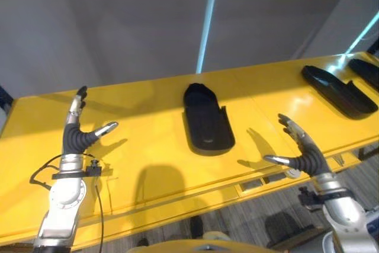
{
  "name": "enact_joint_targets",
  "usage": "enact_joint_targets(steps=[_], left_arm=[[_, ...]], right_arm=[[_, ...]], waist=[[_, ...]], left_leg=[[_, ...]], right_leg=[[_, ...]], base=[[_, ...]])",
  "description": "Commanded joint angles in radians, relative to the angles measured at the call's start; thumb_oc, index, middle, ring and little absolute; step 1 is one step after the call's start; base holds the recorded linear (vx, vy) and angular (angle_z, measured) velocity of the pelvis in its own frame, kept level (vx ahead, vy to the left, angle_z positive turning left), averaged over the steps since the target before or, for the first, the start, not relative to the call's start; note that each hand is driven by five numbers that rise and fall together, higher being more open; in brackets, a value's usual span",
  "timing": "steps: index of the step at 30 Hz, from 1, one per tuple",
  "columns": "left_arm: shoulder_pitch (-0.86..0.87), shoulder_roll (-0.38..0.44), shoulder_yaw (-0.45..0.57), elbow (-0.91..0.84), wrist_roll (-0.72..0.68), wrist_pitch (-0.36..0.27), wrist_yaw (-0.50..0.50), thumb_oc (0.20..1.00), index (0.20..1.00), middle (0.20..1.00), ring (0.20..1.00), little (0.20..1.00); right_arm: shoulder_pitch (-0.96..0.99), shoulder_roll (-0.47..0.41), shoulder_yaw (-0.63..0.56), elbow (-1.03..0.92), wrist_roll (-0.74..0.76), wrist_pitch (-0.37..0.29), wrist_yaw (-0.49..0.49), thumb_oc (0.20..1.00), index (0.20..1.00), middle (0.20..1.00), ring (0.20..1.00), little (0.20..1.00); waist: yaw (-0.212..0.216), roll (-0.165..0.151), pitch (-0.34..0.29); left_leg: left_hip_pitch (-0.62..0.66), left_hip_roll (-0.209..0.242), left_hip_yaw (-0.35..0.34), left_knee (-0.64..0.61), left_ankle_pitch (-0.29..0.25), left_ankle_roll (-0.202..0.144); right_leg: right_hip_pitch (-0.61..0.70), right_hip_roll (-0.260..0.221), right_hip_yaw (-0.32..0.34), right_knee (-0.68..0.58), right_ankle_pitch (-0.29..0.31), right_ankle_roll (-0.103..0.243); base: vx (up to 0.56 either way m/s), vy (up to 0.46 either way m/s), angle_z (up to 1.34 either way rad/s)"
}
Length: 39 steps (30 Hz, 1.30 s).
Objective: Move parts from the plastic box to the shelf.
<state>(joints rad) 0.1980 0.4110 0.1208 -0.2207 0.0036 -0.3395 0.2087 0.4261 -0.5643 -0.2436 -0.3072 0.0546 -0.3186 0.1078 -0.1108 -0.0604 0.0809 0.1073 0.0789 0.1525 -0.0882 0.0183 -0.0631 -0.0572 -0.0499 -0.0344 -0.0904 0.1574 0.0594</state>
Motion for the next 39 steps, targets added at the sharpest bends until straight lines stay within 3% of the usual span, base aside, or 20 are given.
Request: enact_joint_targets(steps=[1,7,12,14,26,39], left_arm=[[-0.059,0.038,0.025,-0.010,0.013,-0.066,-0.011,1.000,1.000,1.000,1.000,1.000],[-0.103,0.043,0.003,0.014,0.000,-0.064,-0.036,1.000,1.000,1.000,1.000,1.000],[-0.125,0.042,-0.014,0.027,0.002,-0.064,-0.036,1.000,1.000,1.000,1.000,1.000],[-0.134,0.032,-0.037,0.032,0.000,-0.067,-0.028,1.000,1.000,1.000,1.000,1.000],[-0.164,-0.001,-0.082,0.037,-0.012,-0.087,0.062,1.000,1.000,1.000,1.000,1.000],[-0.128,0.008,-0.042,0.020,-0.008,-0.084,0.087,1.000,1.000,1.000,1.000,1.000]], right_arm=[[-0.061,-0.028,-0.021,-0.055,0.099,-0.056,0.065,0.200,0.200,0.200,0.200,0.200],[-0.001,-0.022,0.082,-0.089,0.296,-0.010,0.245,0.200,0.200,0.200,0.200,0.200],[0.013,-0.010,0.152,-0.095,0.371,0.023,0.304,0.200,0.200,0.200,0.200,0.200],[-0.011,0.010,0.241,-0.050,0.400,0.042,0.315,0.200,0.200,0.200,0.200,0.200],[-0.232,0.117,0.451,0.156,0.378,0.017,0.177,0.200,0.200,0.200,0.200,0.200],[-0.252,0.128,0.376,0.217,0.333,-0.002,0.094,0.200,0.200,0.200,0.200,0.200]], waist=[[-0.010,-0.009,0.015],[-0.041,-0.015,0.036],[-0.045,-0.018,0.045],[-0.040,-0.016,0.049],[0.015,0.005,0.035],[0.045,0.013,0.021]], left_leg=[[0.046,0.007,-0.017,0.003,-0.131,0.024],[0.043,-0.007,0.027,0.003,-0.131,0.033],[0.043,-0.015,0.040,0.004,-0.131,0.037],[0.045,-0.019,0.042,0.004,-0.131,0.039],[0.050,-0.019,-0.005,0.003,-0.130,0.038],[0.045,-0.015,-0.053,0.001,-0.123,0.028]], right_leg=[[0.083,-0.073,0.008,0.004,-0.128,0.088],[0.046,-0.080,0.052,0.005,-0.103,0.101],[0.037,-0.085,0.065,0.006,-0.097,0.106],[0.036,-0.088,0.066,0.006,-0.095,0.107],[0.073,-0.103,0.012,0.003,-0.111,0.098],[0.108,-0.105,-0.046,0.003,-0.133,0.088]], base=[[-0.04,0.031,-0.22],[-0.05,0.045,-0.30],[-0.03,0.032,-0.15],[-0.02,0.018,-0.03],[0.01,-0.009,0.07],[0.03,-0.021,0.18]])
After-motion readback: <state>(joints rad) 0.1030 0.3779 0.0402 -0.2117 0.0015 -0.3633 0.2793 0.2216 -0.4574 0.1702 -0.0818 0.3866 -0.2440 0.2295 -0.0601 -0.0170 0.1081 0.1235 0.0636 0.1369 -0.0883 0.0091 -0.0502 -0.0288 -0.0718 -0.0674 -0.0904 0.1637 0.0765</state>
